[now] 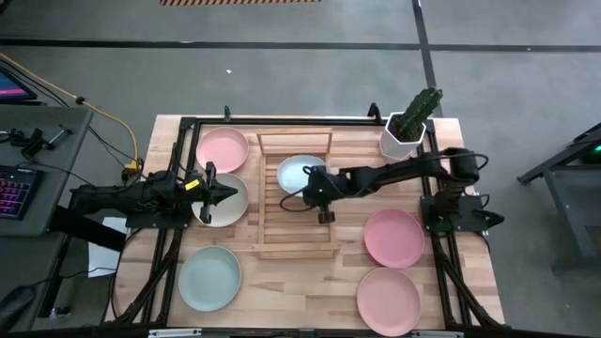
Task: Place and stack plates onto a shelf
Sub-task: Put the top blue plate on the shelf
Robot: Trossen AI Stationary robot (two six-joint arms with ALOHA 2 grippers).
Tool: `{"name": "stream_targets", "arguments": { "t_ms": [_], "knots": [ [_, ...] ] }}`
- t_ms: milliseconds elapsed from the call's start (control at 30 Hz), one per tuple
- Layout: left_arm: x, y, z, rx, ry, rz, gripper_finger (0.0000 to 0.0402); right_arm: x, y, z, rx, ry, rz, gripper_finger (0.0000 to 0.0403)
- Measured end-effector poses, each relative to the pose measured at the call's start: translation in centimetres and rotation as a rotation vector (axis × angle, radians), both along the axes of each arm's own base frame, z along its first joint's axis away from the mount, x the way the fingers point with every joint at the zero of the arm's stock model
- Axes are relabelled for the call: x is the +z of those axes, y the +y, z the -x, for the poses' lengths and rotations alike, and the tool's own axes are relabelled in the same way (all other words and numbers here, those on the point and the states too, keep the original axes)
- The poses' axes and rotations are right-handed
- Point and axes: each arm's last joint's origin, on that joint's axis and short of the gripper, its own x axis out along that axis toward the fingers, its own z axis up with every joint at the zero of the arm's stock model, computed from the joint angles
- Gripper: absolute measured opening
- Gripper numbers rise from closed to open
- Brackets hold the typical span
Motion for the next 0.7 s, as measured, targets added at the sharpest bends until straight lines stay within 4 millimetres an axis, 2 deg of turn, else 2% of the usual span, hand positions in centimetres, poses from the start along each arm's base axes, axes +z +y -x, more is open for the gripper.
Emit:
{"name": "stream_targets", "arguments": {
  "t_ms": [167,433,533,700],
  "knots": [
    [0.0,0.0,0.0,0.0,0.0,0.0,0.0003,-1.3,0.0,-0.9,0.043,-0.018,0.029,0.0],
    [0.0,0.0,0.0,0.0,0.0,0.0,0.0003,-2.0,-0.1,-1.8,0.001,-0.09,0.027,0.001],
    [0.0,0.0,0.0,0.0,0.0,0.0,0.0003,-1.9,-0.1,-1.9,-0.003,-0.105,0.027,0.0041],
    [0.0,0.0,0.0,0.0,0.0,0.0,0.0003,-1.8,-0.1,-2.1,-0.031,-0.133,0.005,0.0128]
  ]
}}
